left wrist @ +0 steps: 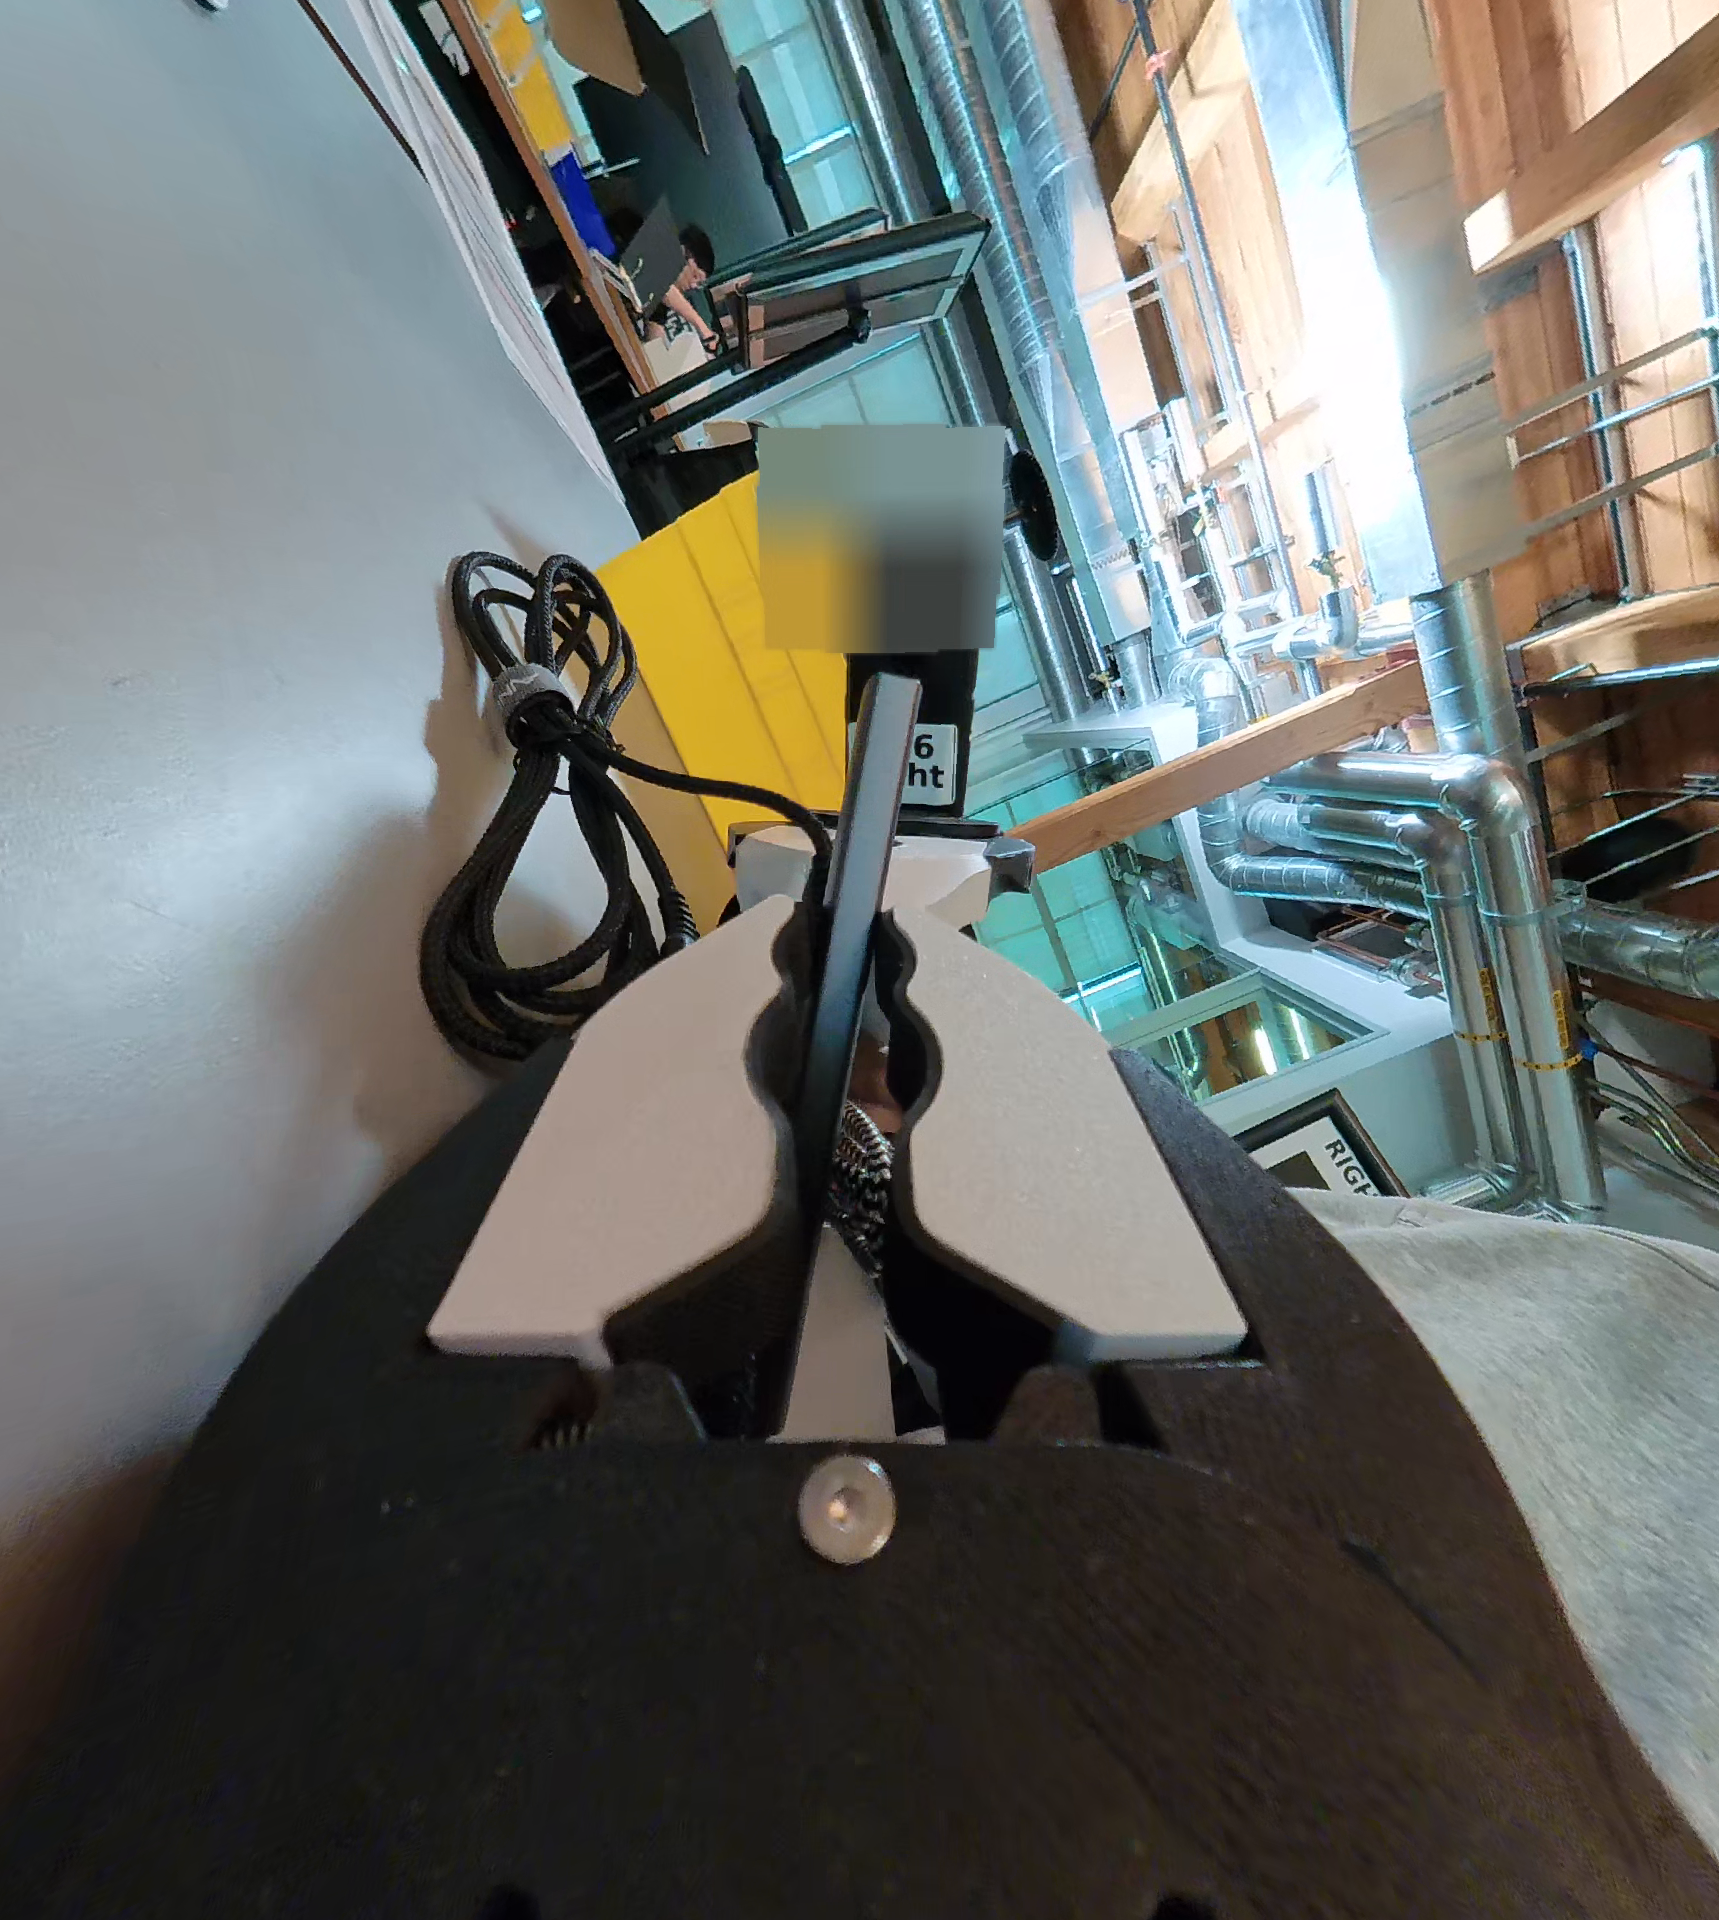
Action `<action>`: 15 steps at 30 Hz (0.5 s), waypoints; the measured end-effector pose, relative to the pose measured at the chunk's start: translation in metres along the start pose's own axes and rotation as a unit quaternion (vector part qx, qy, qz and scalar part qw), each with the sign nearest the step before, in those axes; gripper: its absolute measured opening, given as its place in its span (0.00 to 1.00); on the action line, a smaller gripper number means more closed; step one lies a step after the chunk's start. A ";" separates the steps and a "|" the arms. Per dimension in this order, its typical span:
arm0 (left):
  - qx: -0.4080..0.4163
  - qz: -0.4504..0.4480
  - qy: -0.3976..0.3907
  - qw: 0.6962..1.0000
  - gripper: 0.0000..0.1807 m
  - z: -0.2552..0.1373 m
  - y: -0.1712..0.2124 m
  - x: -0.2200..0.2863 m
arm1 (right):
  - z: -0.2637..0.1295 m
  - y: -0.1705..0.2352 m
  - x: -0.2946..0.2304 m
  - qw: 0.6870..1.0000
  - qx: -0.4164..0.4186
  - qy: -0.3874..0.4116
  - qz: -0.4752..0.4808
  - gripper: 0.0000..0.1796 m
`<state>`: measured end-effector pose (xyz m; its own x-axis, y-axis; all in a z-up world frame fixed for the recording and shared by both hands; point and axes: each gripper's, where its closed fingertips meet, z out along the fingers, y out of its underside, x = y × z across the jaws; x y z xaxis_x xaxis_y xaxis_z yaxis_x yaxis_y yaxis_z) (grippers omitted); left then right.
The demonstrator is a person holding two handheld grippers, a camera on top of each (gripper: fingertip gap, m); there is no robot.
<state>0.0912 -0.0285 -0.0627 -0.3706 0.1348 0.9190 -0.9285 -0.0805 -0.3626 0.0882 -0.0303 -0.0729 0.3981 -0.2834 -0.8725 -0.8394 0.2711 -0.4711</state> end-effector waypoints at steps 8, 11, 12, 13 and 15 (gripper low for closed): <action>-0.009 0.002 -0.002 1.000 0.06 0.001 0.003 0.000 | 0.002 0.006 0.001 1.000 -0.017 0.002 0.006 0.04; -0.010 0.002 -0.002 1.000 0.06 0.001 0.003 0.000 | 0.002 0.006 -0.002 1.000 -0.019 -0.009 0.003 0.08; -0.010 0.001 -0.001 1.000 0.06 0.001 0.003 0.000 | 0.002 0.007 -0.004 1.000 -0.020 -0.016 0.004 0.10; -0.011 0.000 -0.001 1.000 0.06 0.001 0.003 0.000 | 0.002 0.007 -0.005 1.000 -0.020 -0.022 0.007 0.11; -0.011 0.000 -0.001 1.000 0.06 0.001 0.003 0.000 | 0.002 0.007 -0.006 0.999 -0.020 -0.030 0.012 0.12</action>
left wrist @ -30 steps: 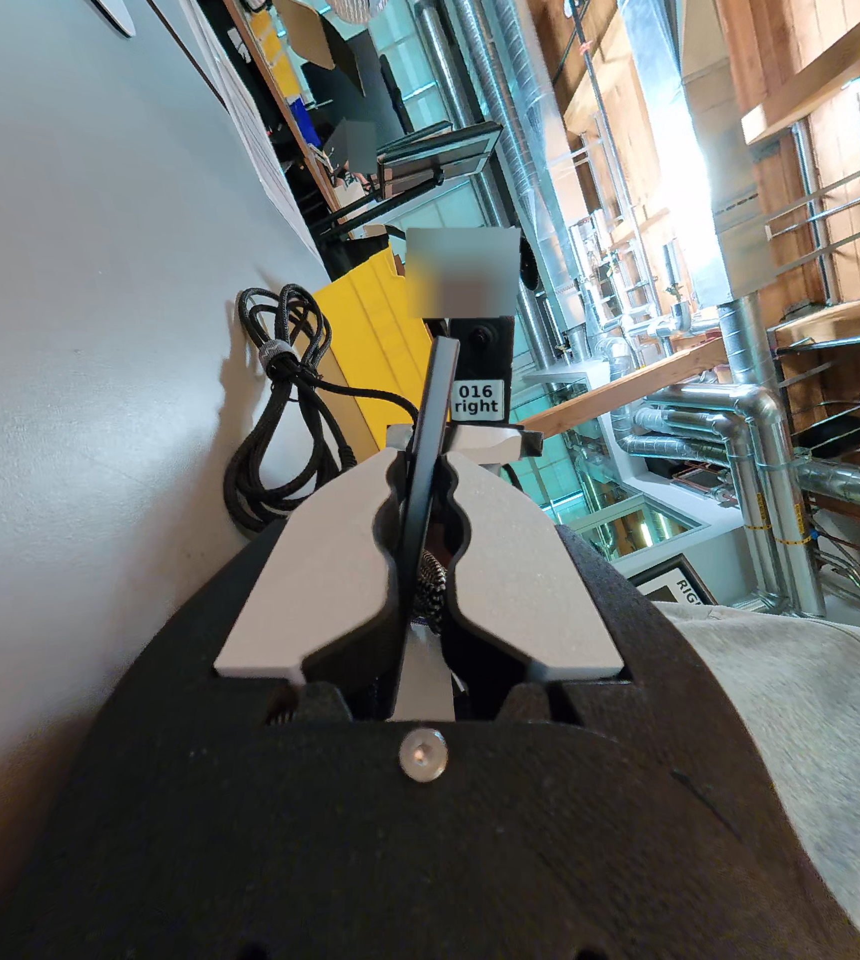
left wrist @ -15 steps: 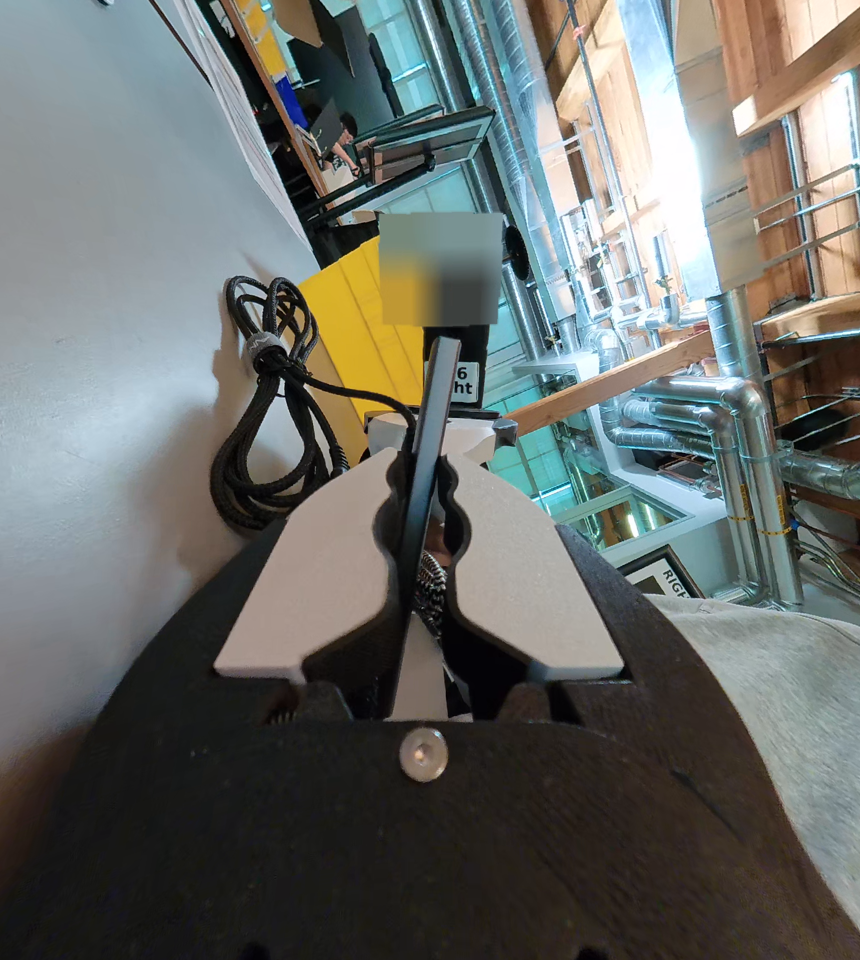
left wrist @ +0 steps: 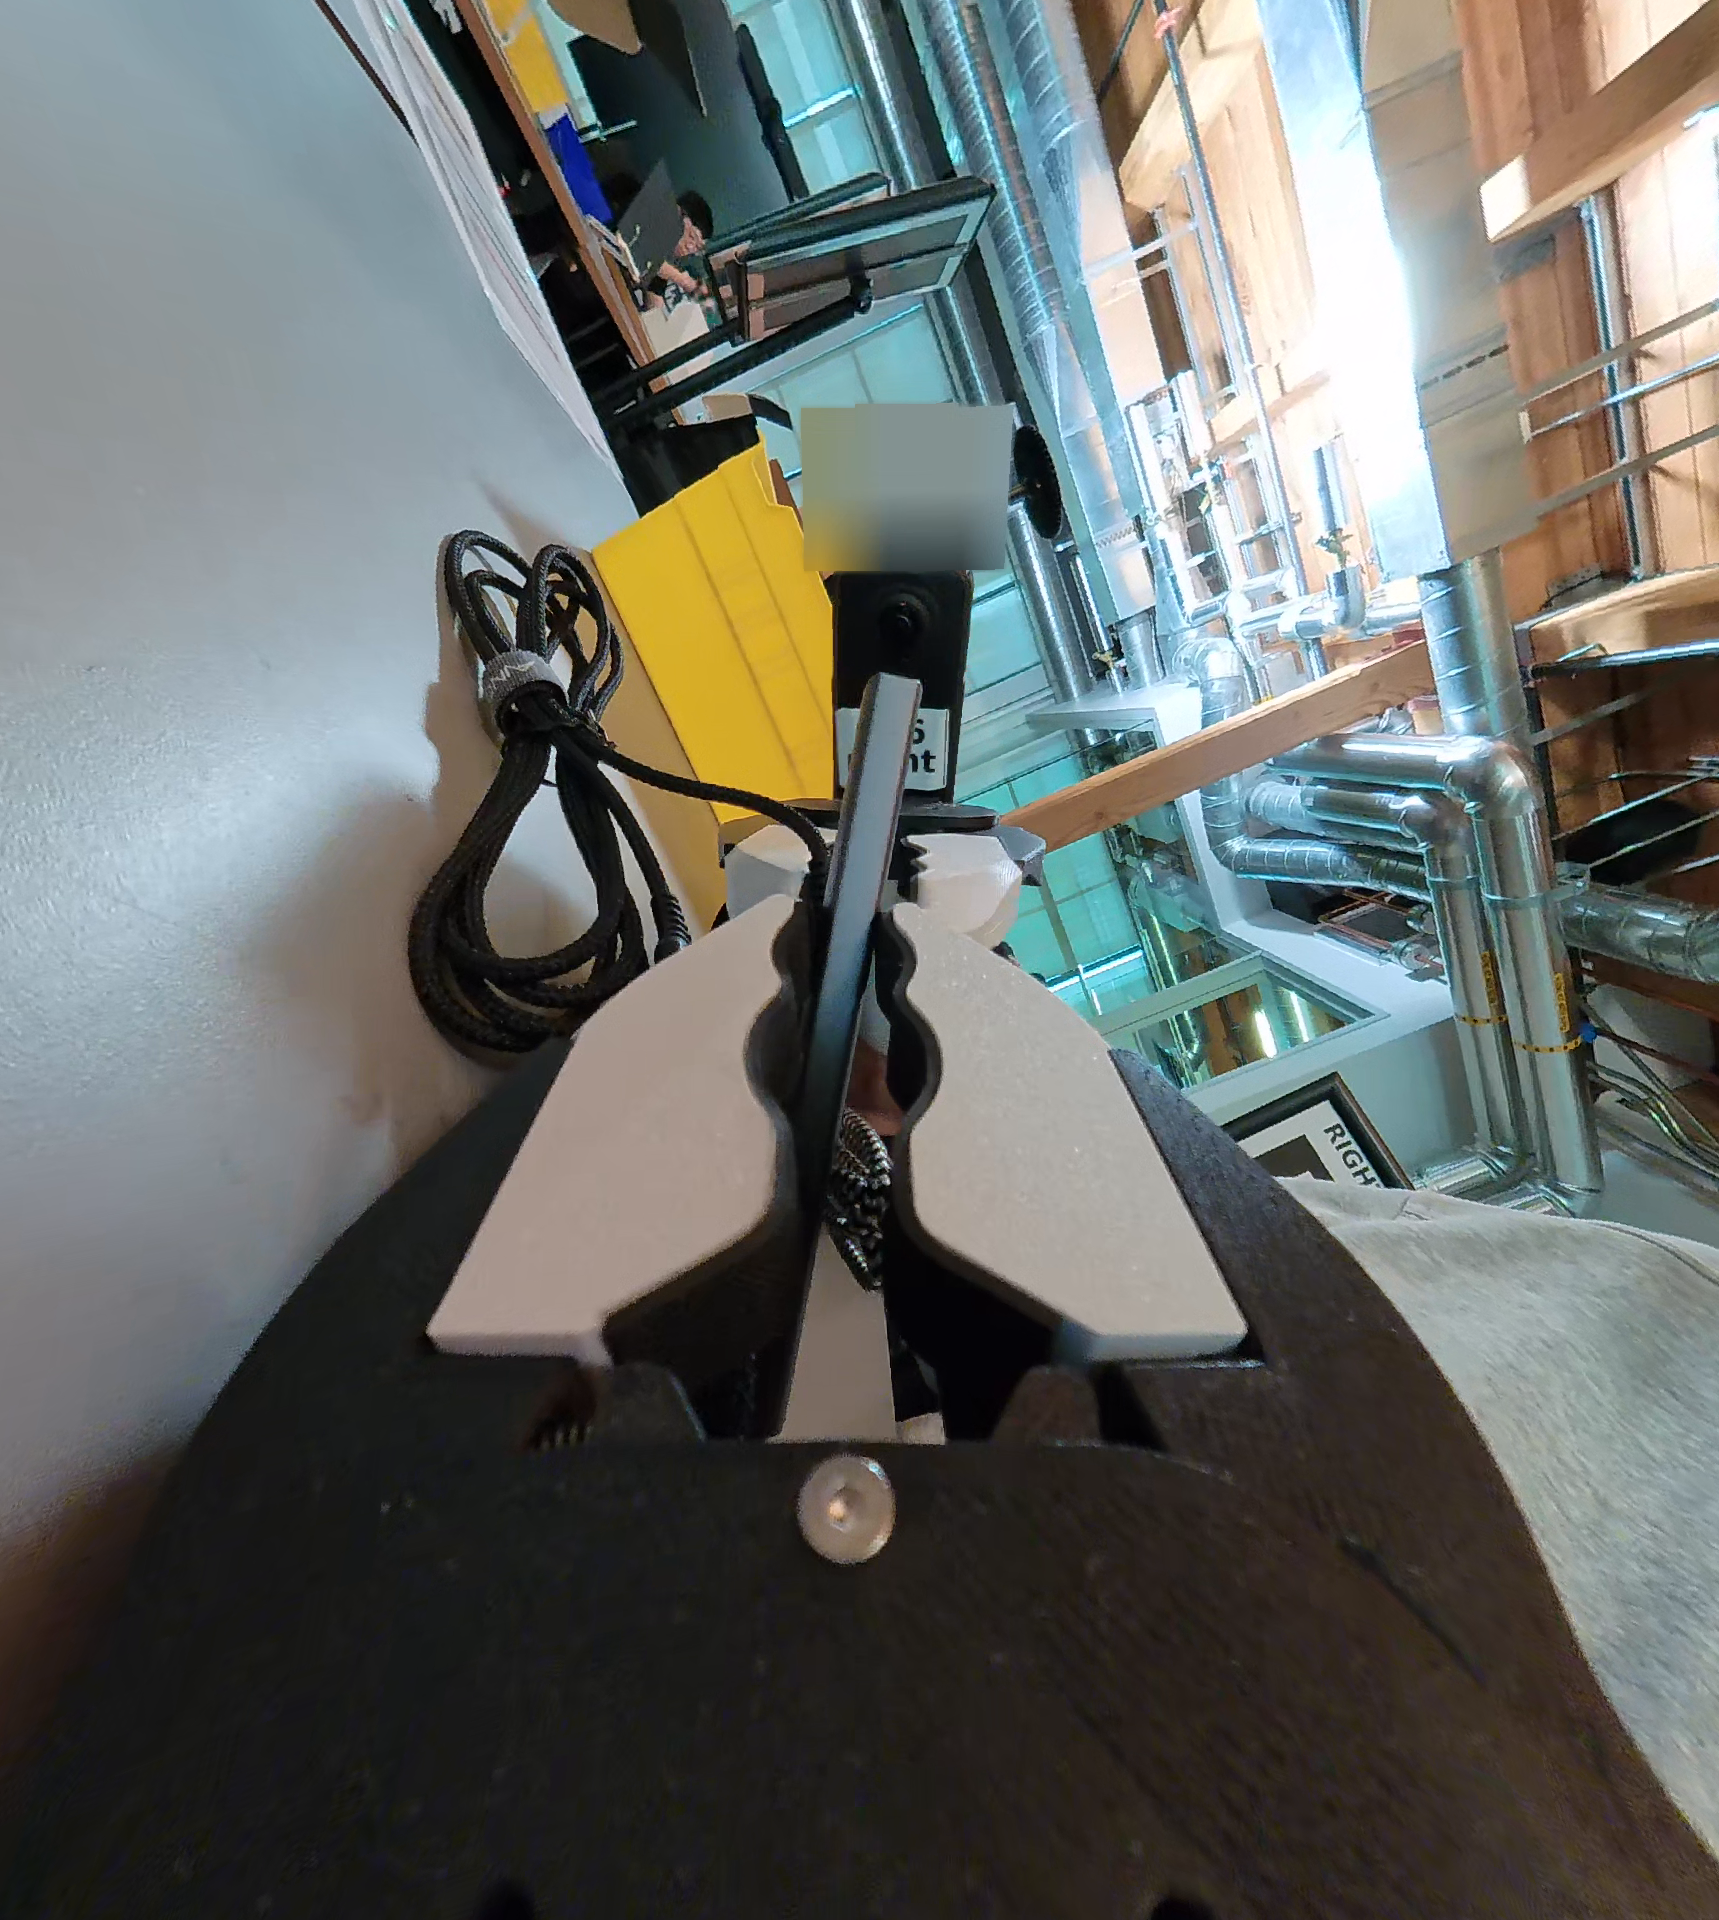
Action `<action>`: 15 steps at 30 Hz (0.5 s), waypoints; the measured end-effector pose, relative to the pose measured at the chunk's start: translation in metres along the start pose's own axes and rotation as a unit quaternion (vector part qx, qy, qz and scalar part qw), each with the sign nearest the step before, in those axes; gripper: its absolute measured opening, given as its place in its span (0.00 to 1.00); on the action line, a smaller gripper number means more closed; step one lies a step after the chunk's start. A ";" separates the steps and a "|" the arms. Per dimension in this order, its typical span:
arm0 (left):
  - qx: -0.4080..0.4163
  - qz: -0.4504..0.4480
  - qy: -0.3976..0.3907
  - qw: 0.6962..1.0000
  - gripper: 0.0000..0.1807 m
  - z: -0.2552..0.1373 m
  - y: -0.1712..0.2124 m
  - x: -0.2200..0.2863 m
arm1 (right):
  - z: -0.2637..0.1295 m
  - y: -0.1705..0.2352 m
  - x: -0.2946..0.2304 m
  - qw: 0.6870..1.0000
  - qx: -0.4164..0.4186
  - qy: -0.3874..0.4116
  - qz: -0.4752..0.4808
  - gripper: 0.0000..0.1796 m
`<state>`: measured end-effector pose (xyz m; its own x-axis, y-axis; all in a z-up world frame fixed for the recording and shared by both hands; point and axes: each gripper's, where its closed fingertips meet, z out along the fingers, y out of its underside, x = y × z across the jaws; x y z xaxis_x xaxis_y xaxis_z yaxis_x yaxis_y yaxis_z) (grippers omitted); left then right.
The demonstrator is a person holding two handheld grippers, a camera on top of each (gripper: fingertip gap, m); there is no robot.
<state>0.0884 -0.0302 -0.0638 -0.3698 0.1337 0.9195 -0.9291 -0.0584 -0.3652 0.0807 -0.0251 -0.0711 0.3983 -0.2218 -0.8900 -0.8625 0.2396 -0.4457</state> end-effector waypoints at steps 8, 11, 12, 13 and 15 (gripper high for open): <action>-0.004 -0.001 0.001 1.000 0.06 0.001 0.001 0.000 | 0.000 0.002 0.000 1.000 -0.010 0.001 -0.003 0.11; -0.012 -0.001 0.002 1.000 0.06 0.002 0.003 0.001 | 0.001 0.007 0.004 0.999 -0.030 0.015 -0.007 0.09; -0.014 -0.002 0.002 1.000 0.06 0.002 0.004 0.001 | 0.001 0.009 0.006 0.999 -0.037 0.022 -0.009 0.07; -0.015 -0.002 0.002 1.000 0.06 0.003 0.004 0.001 | 0.002 0.011 0.007 0.999 -0.042 0.027 -0.010 0.06; -0.016 -0.002 0.003 1.000 0.06 0.003 0.004 0.001 | 0.002 0.011 0.007 0.999 -0.044 0.028 -0.011 0.06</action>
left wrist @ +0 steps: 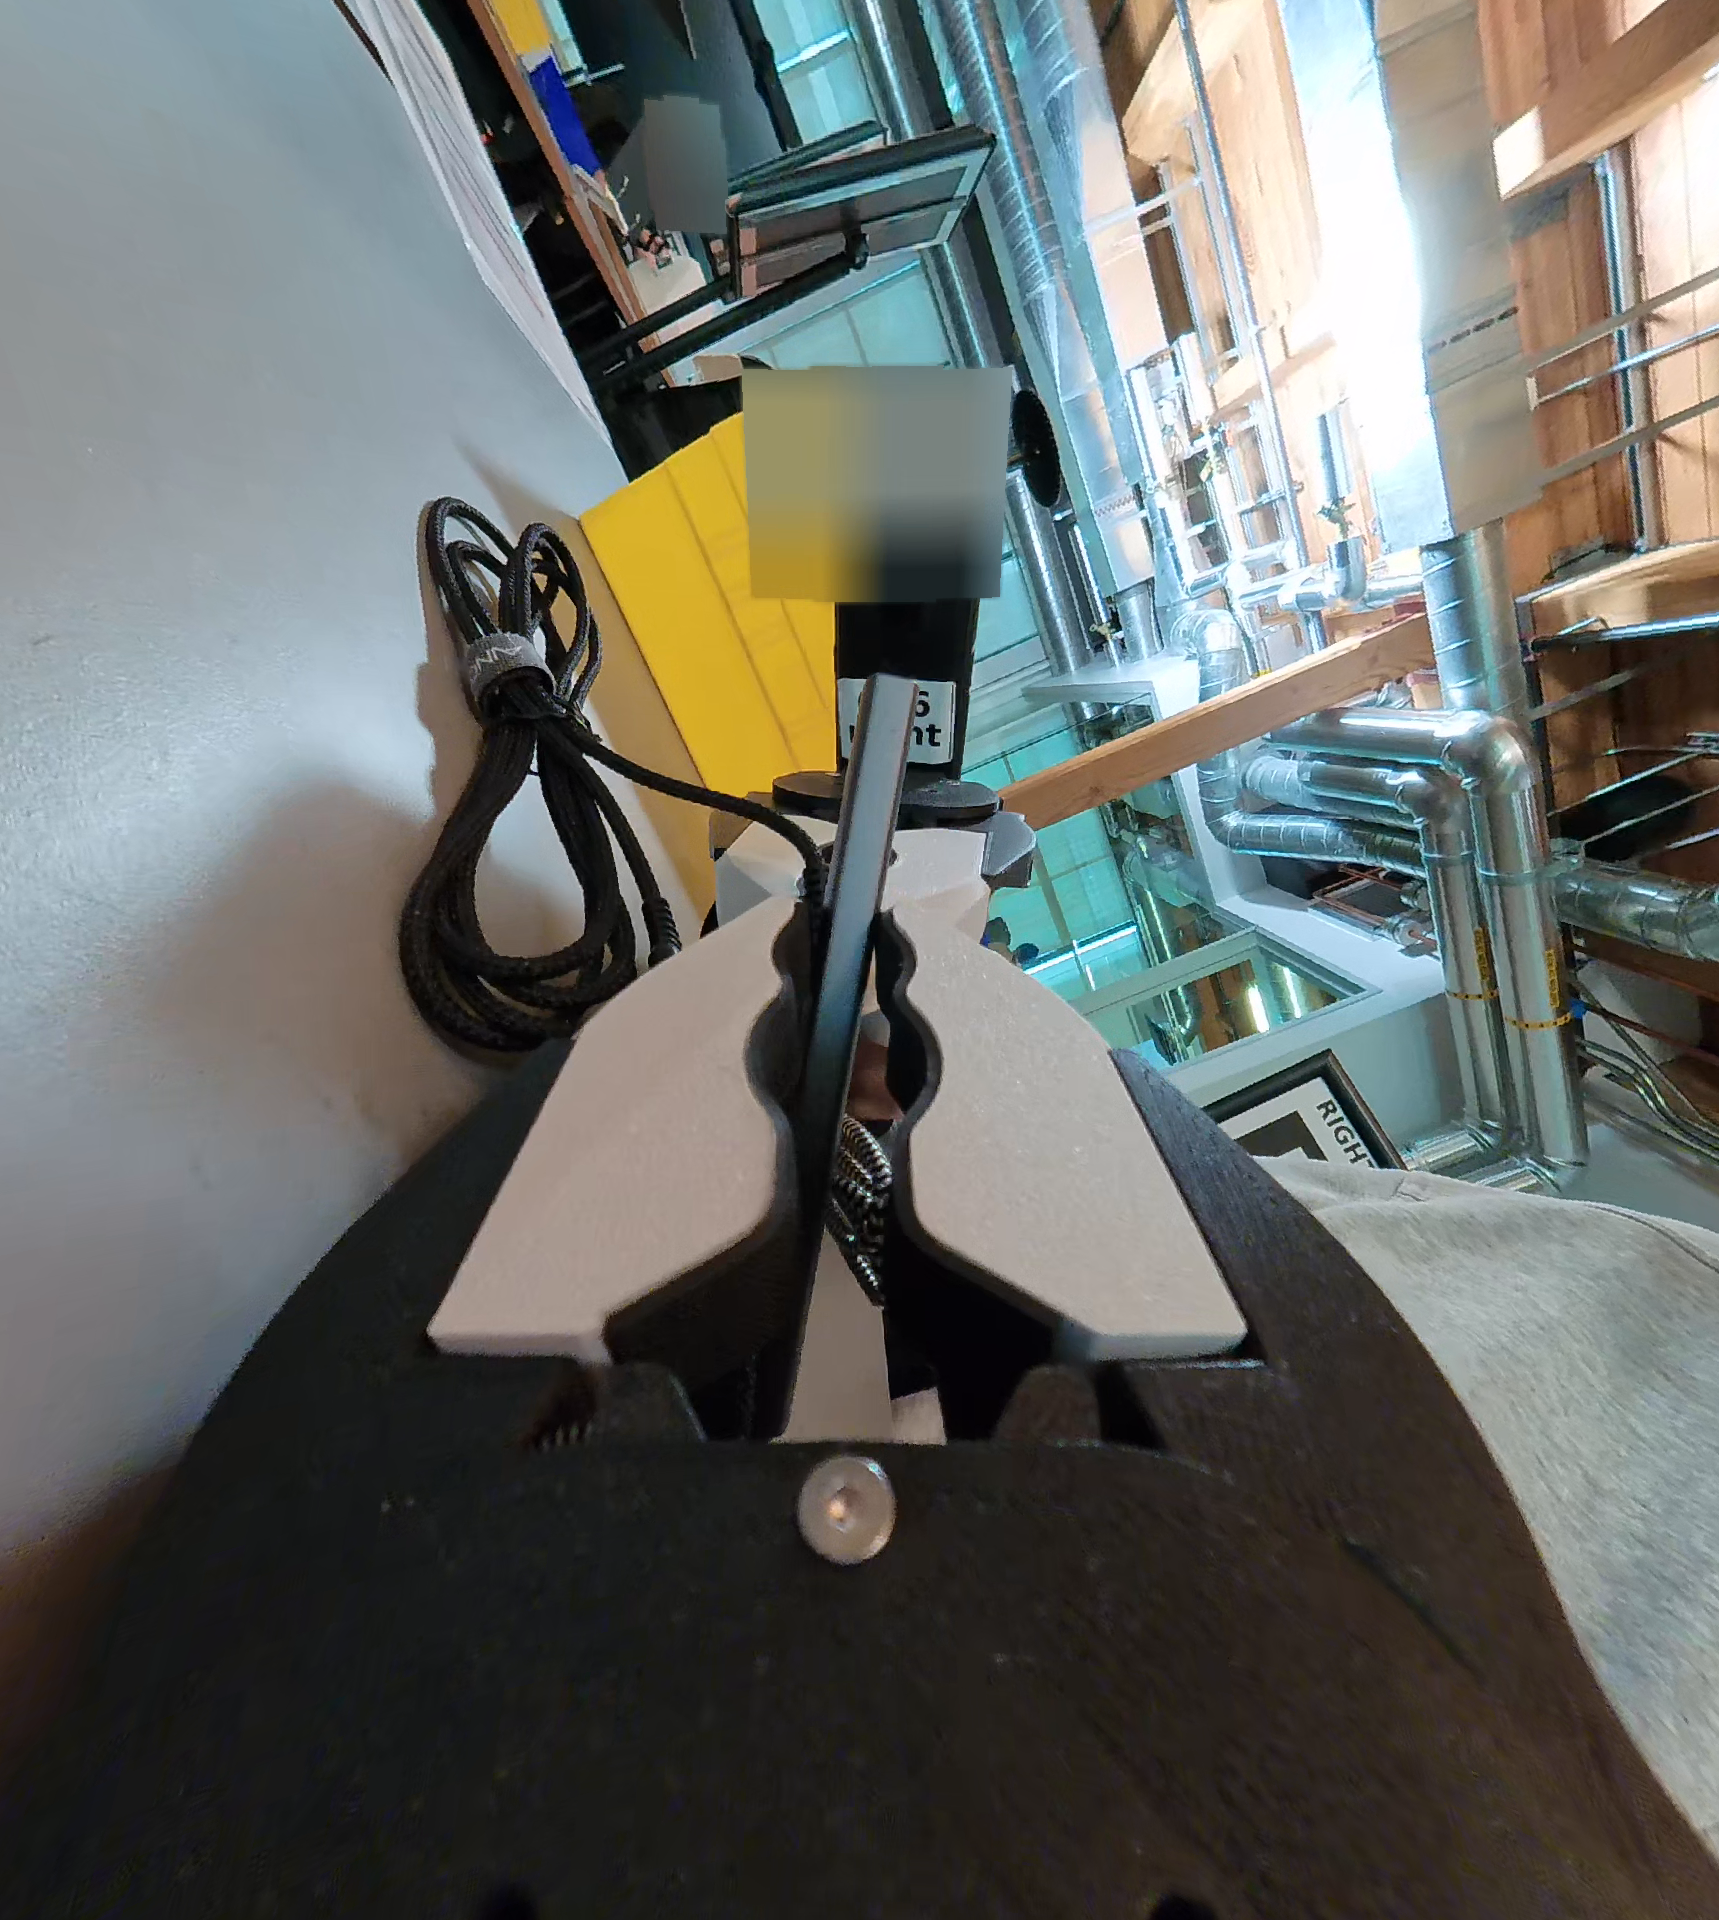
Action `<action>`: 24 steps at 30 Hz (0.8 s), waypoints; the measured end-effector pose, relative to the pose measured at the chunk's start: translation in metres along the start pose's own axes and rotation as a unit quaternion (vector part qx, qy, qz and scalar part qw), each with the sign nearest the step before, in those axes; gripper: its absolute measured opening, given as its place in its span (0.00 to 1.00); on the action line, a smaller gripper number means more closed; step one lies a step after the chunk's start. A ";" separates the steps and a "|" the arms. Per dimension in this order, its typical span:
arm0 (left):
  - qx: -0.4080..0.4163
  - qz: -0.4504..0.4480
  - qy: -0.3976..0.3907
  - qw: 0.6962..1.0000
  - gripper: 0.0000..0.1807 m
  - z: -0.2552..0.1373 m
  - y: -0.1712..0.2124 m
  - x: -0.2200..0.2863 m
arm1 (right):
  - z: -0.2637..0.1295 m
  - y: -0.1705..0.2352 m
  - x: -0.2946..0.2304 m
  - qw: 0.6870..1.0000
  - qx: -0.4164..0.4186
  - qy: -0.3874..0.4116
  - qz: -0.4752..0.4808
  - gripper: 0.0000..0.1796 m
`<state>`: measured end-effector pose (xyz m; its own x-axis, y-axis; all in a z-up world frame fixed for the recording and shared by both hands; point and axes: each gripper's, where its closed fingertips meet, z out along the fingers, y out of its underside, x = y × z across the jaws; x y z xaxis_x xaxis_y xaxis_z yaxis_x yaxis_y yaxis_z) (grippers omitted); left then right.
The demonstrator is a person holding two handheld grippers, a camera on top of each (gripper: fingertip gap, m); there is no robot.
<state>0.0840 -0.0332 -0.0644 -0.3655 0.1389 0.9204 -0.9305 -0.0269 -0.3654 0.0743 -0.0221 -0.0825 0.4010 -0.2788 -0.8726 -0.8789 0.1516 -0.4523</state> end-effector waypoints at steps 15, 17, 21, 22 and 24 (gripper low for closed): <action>-0.017 -0.035 0.026 0.999 0.06 0.000 0.002 0.002 | 0.000 0.000 -0.003 1.000 0.000 -0.010 -0.005 0.04; -0.020 -0.038 0.029 0.999 0.06 0.001 0.003 0.002 | -0.001 0.001 -0.003 1.000 -0.003 -0.018 0.004 0.04; -0.024 -0.038 0.032 0.998 0.06 0.001 0.004 0.003 | -0.001 0.002 -0.004 1.000 -0.007 -0.024 0.008 0.04; -0.025 -0.039 0.034 0.998 0.06 0.001 0.004 0.003 | -0.001 0.002 -0.004 1.000 -0.008 -0.025 0.008 0.04; -0.034 -0.042 0.038 0.998 0.06 0.002 0.006 0.004 | -0.001 0.004 -0.005 0.999 -0.014 -0.028 0.009 0.04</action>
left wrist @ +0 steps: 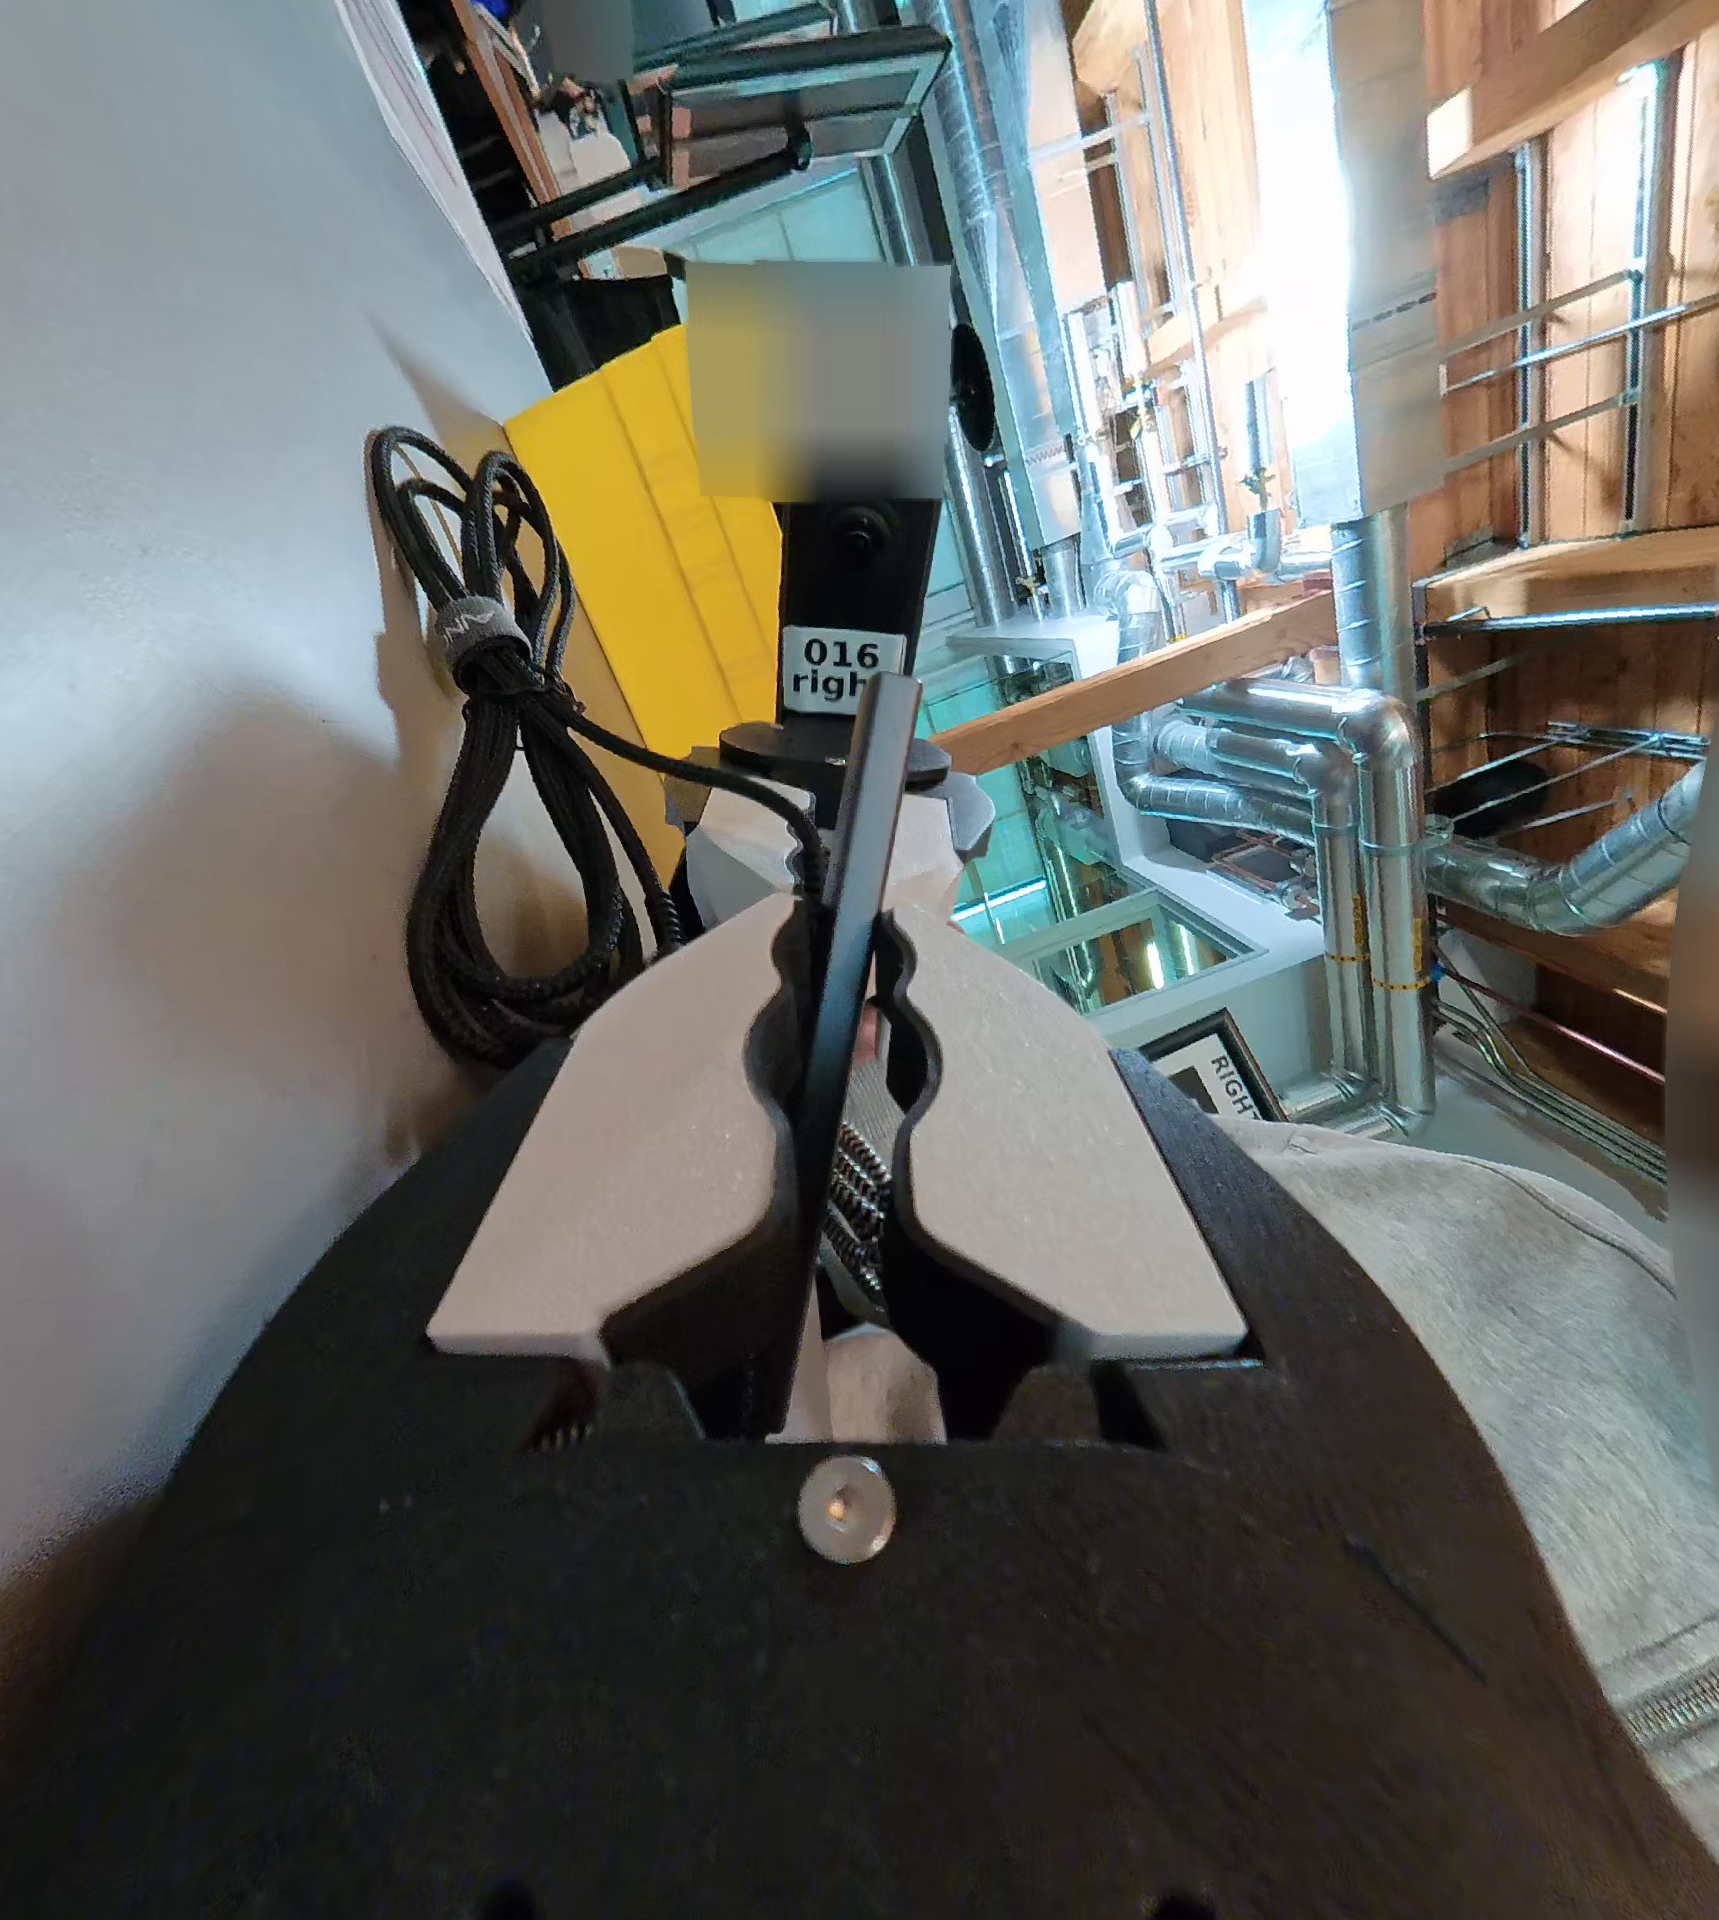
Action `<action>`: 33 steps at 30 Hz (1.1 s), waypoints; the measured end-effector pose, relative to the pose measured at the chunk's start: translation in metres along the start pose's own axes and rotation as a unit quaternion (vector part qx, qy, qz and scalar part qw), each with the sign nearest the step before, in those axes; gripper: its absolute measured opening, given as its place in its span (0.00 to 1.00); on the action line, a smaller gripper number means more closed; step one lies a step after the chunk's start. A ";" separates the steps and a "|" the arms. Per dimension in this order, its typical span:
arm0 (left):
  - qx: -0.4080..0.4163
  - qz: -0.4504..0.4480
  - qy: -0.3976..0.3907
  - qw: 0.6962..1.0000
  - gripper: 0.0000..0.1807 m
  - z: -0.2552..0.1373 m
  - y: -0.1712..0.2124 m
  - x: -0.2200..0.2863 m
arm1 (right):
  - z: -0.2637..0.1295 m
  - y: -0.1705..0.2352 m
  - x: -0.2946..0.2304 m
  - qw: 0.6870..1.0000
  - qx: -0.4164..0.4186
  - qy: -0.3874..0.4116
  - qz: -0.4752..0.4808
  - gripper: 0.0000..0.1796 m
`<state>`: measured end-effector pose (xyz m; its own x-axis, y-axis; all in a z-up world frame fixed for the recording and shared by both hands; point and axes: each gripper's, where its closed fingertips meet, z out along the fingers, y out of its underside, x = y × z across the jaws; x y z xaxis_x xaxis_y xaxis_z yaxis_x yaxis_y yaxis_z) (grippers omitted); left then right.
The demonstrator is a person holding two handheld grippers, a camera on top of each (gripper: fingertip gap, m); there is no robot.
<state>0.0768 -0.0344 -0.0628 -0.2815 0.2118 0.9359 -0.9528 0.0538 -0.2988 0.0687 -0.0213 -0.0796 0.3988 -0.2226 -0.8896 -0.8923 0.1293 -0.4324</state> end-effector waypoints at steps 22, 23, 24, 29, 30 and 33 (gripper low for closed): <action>-0.023 0.006 0.006 1.000 0.06 0.002 0.006 0.002 | -0.002 0.005 -0.003 0.999 -0.016 -0.012 0.032 0.04; -0.018 0.004 0.009 1.000 0.06 0.002 0.004 0.003 | -0.001 0.003 -0.003 0.999 -0.008 -0.010 0.031 0.04; -0.016 0.001 0.014 1.000 0.06 0.001 0.003 0.004 | -0.001 0.002 -0.003 0.999 -0.002 -0.012 0.033 0.05; -0.006 -0.001 0.023 1.000 0.06 0.000 0.001 0.006 | 0.000 -0.001 -0.004 0.999 0.011 -0.024 0.042 0.05; -0.004 -0.010 0.034 0.999 0.06 -0.001 0.000 0.007 | 0.001 -0.002 -0.006 0.999 0.011 -0.026 0.042 0.04; 0.002 -0.037 0.064 0.997 0.07 -0.003 -0.003 0.012 | 0.002 -0.003 -0.009 0.998 0.017 -0.034 0.043 0.05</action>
<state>0.0763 -0.0292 -0.0517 -0.1931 0.3296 0.9242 -0.9710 0.0708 -0.2281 0.0683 -0.0179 -0.0705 0.3350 -0.1433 -0.9313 -0.9170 0.1775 -0.3572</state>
